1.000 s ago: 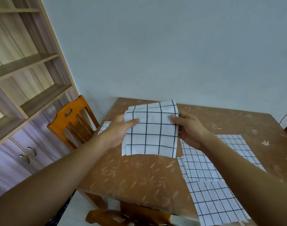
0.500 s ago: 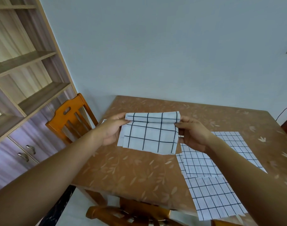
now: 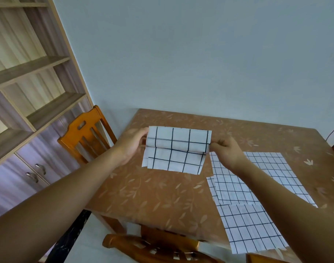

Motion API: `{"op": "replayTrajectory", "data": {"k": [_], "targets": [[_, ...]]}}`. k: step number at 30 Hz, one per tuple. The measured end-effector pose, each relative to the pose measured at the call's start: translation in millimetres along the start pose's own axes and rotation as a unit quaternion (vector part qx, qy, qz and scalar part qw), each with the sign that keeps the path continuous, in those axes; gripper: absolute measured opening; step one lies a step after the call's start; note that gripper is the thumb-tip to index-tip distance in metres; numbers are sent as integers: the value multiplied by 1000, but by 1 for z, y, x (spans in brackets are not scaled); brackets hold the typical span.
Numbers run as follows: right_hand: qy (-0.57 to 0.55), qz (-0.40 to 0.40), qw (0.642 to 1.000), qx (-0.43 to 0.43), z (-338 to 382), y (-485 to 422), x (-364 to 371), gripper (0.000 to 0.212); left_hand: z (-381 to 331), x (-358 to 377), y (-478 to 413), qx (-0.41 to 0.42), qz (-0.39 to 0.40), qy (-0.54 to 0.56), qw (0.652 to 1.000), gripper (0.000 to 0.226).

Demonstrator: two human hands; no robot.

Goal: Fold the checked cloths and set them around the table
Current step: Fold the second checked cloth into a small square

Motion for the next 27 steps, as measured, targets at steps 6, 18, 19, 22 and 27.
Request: {"op": "replayTrajectory", "data": {"k": [6, 18, 19, 22, 27], "targets": [[9, -13, 999, -32, 8, 5, -3, 40, -7, -2, -1, 37, -25, -26, 999, 52], [-347, -1, 925, 157, -16, 19, 23, 18, -19, 29, -9, 82, -33, 140, 986, 28], [-338, -10, 927, 161, -20, 20, 26, 20, -14, 29, -12, 69, -35, 153, 985, 33], [-329, -64, 932, 137, -20, 18, 26, 19, 9, 36, -20, 1, -10, 115, 993, 51], [-200, -83, 972, 97, -20, 11, 30, 23, 20, 43, -18, 41, -20, 6, 999, 65]]}}
Point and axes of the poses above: each hand's wrist, its own y-axis away from the middle knuckle, its own x-axis out of the palm, z = x × y, the point moved 8 cm from there along -y, towards the middle knuckle
